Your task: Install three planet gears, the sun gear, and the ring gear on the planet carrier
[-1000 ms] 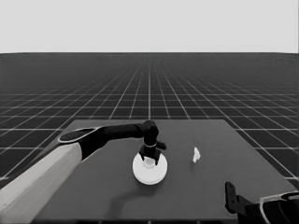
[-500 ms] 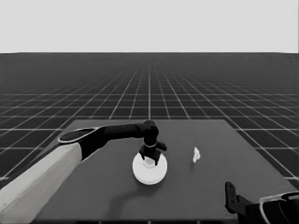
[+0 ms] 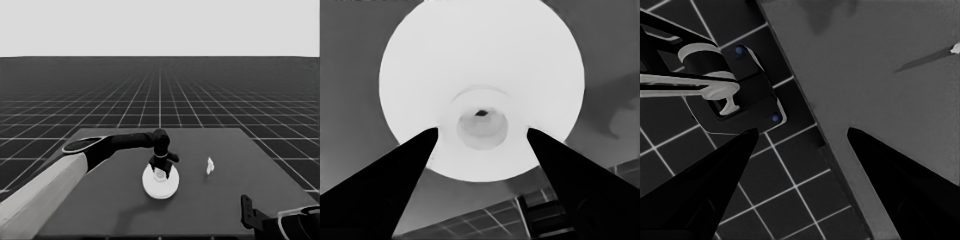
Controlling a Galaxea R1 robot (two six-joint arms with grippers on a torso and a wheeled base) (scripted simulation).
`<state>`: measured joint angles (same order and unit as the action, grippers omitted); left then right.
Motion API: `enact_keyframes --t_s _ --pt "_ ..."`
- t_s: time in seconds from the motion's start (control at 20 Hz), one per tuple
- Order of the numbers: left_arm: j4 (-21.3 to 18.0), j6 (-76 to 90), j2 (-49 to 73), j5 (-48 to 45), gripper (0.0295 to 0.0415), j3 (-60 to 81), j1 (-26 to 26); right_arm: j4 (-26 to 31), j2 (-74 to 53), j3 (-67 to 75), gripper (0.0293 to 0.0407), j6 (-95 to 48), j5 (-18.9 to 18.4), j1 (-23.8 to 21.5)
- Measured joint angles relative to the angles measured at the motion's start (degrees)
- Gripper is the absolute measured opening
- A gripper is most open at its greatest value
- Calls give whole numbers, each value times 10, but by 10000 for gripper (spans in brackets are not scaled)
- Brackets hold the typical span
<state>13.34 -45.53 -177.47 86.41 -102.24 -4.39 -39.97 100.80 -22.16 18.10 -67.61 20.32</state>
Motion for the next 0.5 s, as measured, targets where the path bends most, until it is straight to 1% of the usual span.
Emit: enact_keyframes --t_s 0.3,0.35,0.4,0.5 --pt "0 1 0 0 385 0 0 0 0 0 385 0 0 0" --pt "-21 -131 5 7 386 17 22 0 0 0 385 0 0 0" --pt "-33 -209 7 10 386 24 39 0 0 0 385 0 0 0" --pt "-45 -280 8 14 385 29 54 0 0 0 385 0 0 0"
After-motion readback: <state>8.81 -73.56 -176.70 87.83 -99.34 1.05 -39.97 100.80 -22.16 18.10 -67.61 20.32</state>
